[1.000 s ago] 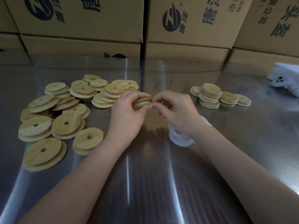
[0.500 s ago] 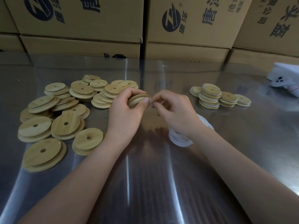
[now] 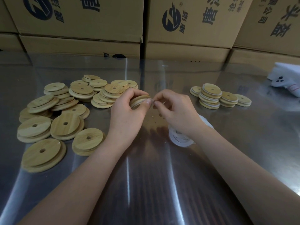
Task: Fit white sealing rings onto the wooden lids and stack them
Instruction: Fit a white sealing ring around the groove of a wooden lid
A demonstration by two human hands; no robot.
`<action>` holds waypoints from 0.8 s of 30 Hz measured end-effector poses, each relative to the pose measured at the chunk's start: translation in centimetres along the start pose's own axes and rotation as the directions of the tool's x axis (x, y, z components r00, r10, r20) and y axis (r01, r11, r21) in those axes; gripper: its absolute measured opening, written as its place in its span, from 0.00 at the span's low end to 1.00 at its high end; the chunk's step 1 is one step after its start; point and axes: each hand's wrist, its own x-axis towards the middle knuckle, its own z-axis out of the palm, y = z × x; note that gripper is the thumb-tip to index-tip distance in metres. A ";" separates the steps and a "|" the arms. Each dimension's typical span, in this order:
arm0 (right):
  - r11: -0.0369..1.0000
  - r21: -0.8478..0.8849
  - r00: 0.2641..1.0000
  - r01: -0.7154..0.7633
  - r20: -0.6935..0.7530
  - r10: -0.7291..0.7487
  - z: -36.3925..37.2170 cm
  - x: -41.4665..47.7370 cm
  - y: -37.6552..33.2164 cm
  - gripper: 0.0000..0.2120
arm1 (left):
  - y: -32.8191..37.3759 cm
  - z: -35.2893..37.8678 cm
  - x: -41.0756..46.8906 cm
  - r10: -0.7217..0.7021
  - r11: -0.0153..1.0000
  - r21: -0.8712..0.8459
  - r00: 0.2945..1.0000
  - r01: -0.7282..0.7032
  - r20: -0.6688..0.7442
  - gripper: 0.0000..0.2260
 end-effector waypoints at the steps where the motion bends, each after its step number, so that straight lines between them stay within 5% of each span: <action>1: 1.000 0.012 1.000 0.001 0.003 -0.001 0.0 0.0 0.0 0.03 | 0.0 0.0 0.0 0.003 1.000 -0.003 1.000 -0.003 -0.001 0.05; 17: 0.999 0.021 0.998 -0.047 -0.028 0.048 0.0 0.0 -0.4 0.04 | 0.0 0.1 -0.2 0.016 0.999 -0.041 1.000 -0.015 0.010 0.05; 24: 0.936 0.312 0.983 -0.165 -0.024 0.182 -0.1 0.1 -0.8 0.06 | 0.2 0.2 0.0 -0.316 0.855 -0.398 0.943 0.331 0.105 0.07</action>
